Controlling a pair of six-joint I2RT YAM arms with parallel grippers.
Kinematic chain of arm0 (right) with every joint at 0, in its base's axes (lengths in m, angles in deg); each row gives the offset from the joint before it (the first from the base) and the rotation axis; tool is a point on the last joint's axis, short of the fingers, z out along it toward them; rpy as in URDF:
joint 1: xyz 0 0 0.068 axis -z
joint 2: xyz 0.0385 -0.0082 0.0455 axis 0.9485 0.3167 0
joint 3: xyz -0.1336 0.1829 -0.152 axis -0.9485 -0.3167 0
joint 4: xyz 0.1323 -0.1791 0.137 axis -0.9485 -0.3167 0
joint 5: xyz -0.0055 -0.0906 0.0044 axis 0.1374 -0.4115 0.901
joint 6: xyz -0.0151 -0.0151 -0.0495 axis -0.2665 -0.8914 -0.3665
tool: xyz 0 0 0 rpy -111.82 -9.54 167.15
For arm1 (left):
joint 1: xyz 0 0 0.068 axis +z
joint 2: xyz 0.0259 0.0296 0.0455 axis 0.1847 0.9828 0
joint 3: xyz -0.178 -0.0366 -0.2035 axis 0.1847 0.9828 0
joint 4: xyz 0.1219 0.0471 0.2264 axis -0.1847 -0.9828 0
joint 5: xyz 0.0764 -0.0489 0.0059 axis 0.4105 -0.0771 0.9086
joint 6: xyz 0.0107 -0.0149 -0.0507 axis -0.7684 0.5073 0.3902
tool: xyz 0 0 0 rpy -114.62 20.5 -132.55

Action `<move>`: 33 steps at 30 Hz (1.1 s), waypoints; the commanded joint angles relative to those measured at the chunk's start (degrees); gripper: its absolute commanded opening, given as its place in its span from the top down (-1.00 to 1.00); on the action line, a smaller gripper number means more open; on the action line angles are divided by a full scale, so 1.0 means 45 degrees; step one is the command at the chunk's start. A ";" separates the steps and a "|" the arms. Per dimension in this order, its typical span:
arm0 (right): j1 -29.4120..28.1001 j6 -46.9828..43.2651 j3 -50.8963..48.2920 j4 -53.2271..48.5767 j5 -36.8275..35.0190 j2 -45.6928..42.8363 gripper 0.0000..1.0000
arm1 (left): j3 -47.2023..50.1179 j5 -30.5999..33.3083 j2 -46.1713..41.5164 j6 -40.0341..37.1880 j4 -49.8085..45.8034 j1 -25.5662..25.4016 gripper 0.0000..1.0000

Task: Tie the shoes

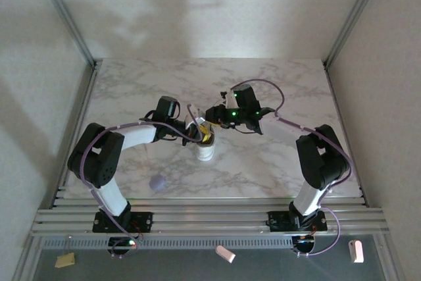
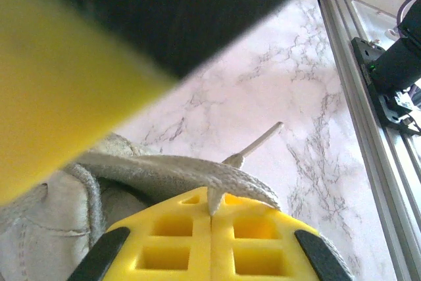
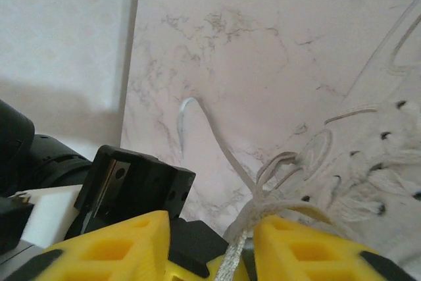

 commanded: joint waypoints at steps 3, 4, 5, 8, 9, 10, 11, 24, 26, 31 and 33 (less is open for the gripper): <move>0.0135 -0.1093 0.0354 -0.1475 -0.0413 -0.1015 0.01 | 0.0148 -0.0438 -0.0208 0.0194 0.0286 -0.0103 1.00; 0.0121 -0.1213 0.0316 -0.1674 -0.0550 -0.1142 -0.02 | 0.0167 -0.0427 -0.0222 0.0194 0.0286 -0.0103 1.00; 0.0144 -0.1287 0.0253 -0.1860 -0.0706 -0.1274 -0.08 | 0.0177 -0.0421 -0.0239 0.0176 0.0286 -0.0103 1.00; 0.0169 -0.1663 0.0216 -0.2441 -0.0978 -0.1484 -0.22 | 0.0186 -0.0412 -0.0225 0.0193 0.0287 -0.0103 1.00; 0.0174 -0.1751 0.0227 -0.2564 -0.0973 -0.1484 -0.22 | 0.0167 -0.0397 -0.0206 0.0196 0.0286 -0.0103 1.00; 0.0155 -0.1806 0.0227 -0.2575 -0.0899 -0.1450 -0.23 | 0.0167 -0.0418 -0.0188 0.0196 0.0286 -0.0103 1.00; 0.0174 -0.1853 0.0246 -0.2588 -0.0783 -0.1407 -0.20 | 0.0167 -0.0436 -0.0181 0.0196 0.0286 -0.0103 1.00; 0.0175 -0.0846 -0.2544 -0.0825 -0.0861 -0.3712 0.06 | 0.0089 -0.0359 -0.0166 0.0255 0.0307 -0.0103 1.00; 0.0165 -0.0871 -0.2866 -0.0163 0.0194 -0.3611 0.06 | 0.0073 -0.0356 -0.0195 0.0237 0.0286 -0.0103 1.00; 0.0192 -0.2243 -0.2501 -0.0933 0.1383 -0.2850 0.05 | 0.0030 -0.0351 -0.0154 0.0216 0.0208 -0.0103 1.00; 0.0194 -0.2561 -0.2238 -0.1194 0.1709 -0.2537 0.05 | 0.0025 -0.0310 -0.0183 0.0168 0.0150 -0.0103 1.00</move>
